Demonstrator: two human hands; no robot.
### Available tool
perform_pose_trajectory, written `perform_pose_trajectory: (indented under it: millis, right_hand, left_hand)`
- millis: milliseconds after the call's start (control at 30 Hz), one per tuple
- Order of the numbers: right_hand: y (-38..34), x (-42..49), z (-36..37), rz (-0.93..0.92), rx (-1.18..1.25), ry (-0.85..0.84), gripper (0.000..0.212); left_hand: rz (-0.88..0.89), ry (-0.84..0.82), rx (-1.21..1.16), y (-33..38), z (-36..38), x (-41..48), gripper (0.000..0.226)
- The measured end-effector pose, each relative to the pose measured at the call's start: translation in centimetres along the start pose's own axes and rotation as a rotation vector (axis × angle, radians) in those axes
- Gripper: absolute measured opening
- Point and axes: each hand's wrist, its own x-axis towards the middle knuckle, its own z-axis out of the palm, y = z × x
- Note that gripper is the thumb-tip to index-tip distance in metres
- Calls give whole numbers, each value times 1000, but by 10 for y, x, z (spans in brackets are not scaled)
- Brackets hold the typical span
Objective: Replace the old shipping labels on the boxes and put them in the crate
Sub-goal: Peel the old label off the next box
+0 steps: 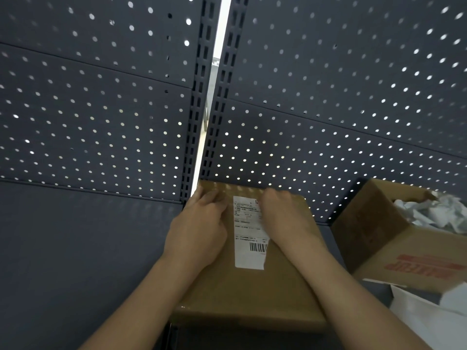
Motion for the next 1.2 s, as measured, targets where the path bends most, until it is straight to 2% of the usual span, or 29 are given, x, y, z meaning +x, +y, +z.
perform_pose_trajectory:
  millis: [100, 300, 400, 467, 600, 700, 833, 967, 1200]
  right_hand:
    - [-5, -1, 0, 11, -70, 20, 21]
    - [4, 3, 4, -19, 28, -26, 10]
    - [17, 8, 18, -59, 81, 48, 9]
    - [25, 10, 23, -64, 164, 93, 12]
    - [31, 5, 18, -43, 360, 59, 26]
    - [32, 3, 16, -96, 345, 78, 24]
    - [30, 0, 25, -137, 336, 190, 13]
    - [28, 0, 31, -155, 251, 263, 15]
    - [32, -9, 30, -194, 346, 293, 22]
  left_hand:
    - [3, -4, 4, 1, -1, -1, 53]
    - [7, -15, -3, 0, -1, -1, 54]
    - [9, -14, 3, -1, 0, 1, 55]
    - [8, -10, 4, -1, 0, 0, 54]
    - [11, 3, -25, -2, 1, 0, 52]
    - [14, 0, -43, -2, 1, 1, 50]
    - [19, -7, -27, -2, 1, 0, 53]
    - [14, -3, -18, -2, 1, 0, 53]
    - [34, 15, -43, -2, 1, -1, 51]
